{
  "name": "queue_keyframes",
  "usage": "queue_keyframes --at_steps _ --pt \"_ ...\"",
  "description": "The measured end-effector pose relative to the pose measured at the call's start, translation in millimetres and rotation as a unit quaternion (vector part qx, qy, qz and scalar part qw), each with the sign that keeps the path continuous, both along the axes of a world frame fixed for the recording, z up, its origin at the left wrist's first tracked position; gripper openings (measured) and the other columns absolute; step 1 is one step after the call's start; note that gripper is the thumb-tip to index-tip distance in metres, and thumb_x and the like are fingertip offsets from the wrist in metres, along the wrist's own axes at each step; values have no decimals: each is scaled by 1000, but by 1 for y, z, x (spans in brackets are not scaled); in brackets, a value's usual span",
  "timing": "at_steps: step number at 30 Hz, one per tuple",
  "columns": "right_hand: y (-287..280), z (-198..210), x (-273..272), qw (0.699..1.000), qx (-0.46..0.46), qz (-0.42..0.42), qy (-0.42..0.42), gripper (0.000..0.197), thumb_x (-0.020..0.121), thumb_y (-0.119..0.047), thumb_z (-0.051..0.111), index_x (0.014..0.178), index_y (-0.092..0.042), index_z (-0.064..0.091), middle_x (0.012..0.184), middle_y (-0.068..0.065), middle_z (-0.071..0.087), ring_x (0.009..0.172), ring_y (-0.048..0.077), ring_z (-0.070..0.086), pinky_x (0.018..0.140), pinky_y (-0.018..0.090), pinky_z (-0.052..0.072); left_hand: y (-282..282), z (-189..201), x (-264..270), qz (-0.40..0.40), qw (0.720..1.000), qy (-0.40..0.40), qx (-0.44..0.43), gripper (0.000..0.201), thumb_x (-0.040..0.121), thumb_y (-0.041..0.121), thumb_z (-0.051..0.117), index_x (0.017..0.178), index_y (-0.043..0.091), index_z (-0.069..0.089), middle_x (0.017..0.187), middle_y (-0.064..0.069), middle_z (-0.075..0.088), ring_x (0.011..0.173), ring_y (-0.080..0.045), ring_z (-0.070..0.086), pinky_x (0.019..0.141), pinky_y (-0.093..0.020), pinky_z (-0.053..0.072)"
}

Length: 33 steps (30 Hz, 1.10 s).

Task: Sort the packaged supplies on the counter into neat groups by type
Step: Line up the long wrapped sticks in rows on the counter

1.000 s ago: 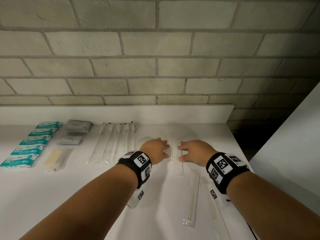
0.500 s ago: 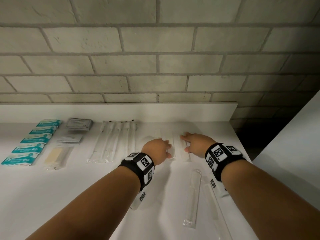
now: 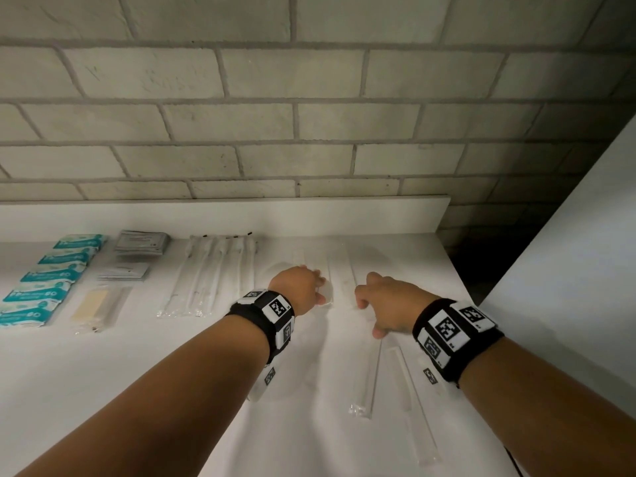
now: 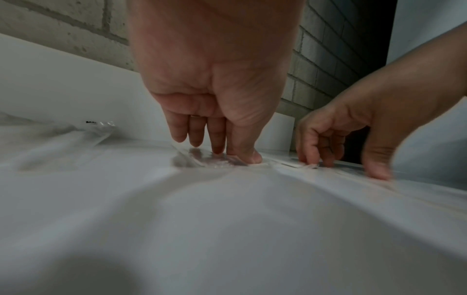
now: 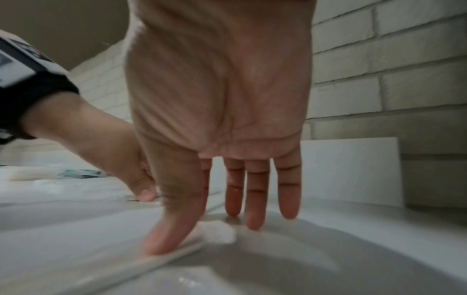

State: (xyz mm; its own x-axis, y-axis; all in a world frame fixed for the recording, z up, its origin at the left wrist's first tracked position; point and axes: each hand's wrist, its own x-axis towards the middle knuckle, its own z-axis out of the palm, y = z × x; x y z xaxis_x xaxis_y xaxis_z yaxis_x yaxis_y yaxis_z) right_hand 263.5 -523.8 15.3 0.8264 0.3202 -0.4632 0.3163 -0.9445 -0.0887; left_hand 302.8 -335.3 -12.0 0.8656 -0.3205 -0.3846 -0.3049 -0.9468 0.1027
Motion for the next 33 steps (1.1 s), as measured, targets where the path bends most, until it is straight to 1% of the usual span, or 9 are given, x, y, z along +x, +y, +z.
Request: queue_keyframes --at_steps 2,6,14,17,19,21,22,26,33 --pt "-10 -1 2 999 28 2 -18 41 79 -13 72 114 -26 56 116 -4 45 98 19 53 83 32 49 -1 2 -2 -3 1000 -6 4 51 97 35 47 144 18 40 147 -4 41 135 -24 37 108 -37 36" --pt "-17 -8 -5 998 32 44 -9 46 75 -9 72 111 -33 57 115 -7 44 101 19 50 82 29 46 -1 3 -4 -8 1000 -12 7 50 98 34 45 145 17 39 147 -5 40 135 -24 37 107 -36 37" --pt "-14 -15 -11 996 17 81 -40 18 75 -13 68 84 -25 57 102 -7 50 96 22 42 83 32 43 -2 1 -2 4 1000 -9 -5 51 97 33 47 144 17 40 149 -5 39 139 -23 32 109 -37 35" --pt "-21 -6 -9 987 156 -25 -26 13 83 -20 65 80 -20 52 90 -5 54 85 18 49 76 30 45 -4 1 -1 15 1000 -6 -13 54 96 34 50 145 17 39 152 -5 35 143 -21 26 111 -36 33" --pt "-30 -5 1 958 237 -134 -89 13 90 -18 57 81 -18 47 80 -2 53 74 19 52 65 29 42 -4 1 0 29 999 -16 -33 57 95 33 53 147 19 36 157 -4 28 145 -20 23 113 -35 28" --pt "-37 -9 11 941 189 -201 -193 2 90 -12 51 90 -13 49 89 6 56 77 25 56 66 34 47 -7 3 -1 18 998 -35 -54 57 97 32 49 150 20 30 160 0 19 148 -19 15 117 -34 19" --pt "-38 -13 14 942 152 -219 -206 8 90 -13 51 98 -11 51 99 9 56 84 28 58 72 36 51 -11 3 -1 8 997 -45 -59 57 99 32 46 151 20 28 161 2 16 148 -18 12 118 -34 16" --pt "-32 -30 21 977 44 -179 -107 48 89 -43 57 125 -11 54 125 9 50 112 29 54 94 39 47 -38 -1 -2 -18 998 -35 -43 56 97 40 45 148 19 35 159 1 23 147 -21 18 118 -38 21" --pt "-16 -35 28 985 26 -128 -112 26 90 -9 54 113 -5 64 116 13 58 100 31 62 84 33 52 -55 -18 7 9 1000 -12 -22 62 88 47 56 142 19 42 149 -6 39 138 -28 36 107 -42 39"
